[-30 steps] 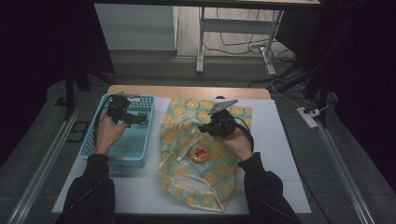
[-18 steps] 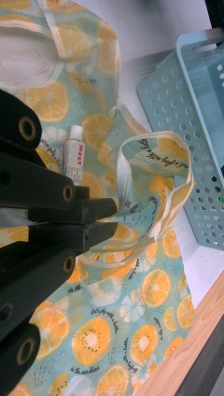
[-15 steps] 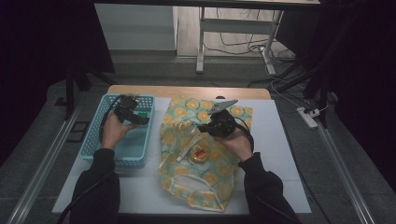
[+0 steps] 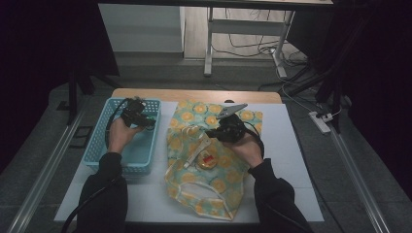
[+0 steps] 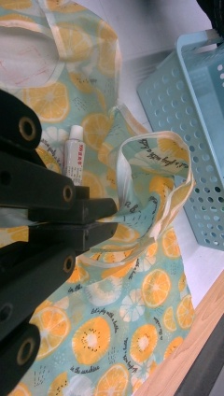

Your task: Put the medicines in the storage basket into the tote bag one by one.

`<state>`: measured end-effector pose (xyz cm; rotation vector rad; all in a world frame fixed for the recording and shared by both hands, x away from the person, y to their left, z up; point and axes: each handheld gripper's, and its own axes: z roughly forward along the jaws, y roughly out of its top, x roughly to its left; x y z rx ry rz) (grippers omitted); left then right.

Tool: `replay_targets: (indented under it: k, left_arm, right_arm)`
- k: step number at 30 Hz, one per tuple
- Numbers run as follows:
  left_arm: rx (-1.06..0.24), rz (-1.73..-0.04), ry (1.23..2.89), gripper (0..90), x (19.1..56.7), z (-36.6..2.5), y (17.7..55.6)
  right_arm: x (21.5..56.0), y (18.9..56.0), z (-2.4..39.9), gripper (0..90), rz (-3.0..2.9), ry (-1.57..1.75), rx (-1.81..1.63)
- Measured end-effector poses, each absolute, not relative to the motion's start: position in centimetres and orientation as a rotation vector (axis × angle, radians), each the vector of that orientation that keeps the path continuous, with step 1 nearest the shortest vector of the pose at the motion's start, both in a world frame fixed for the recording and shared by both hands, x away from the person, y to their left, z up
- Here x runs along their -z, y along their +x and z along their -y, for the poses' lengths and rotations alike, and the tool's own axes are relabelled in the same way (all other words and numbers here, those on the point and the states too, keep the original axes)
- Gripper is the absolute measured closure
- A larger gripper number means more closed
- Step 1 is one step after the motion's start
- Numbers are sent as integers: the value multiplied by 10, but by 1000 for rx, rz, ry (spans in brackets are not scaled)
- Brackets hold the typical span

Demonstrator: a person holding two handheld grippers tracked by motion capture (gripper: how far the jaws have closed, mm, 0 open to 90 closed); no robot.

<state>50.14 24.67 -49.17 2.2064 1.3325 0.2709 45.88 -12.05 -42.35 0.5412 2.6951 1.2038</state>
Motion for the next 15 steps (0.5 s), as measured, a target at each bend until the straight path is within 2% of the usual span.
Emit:
replay_targets:
  k: [15]
  left_arm:
    - [-233,-1419,2128,523,484,-255,497]
  right_arm:
    - [423,459,121,895,-2691,542,-1207]
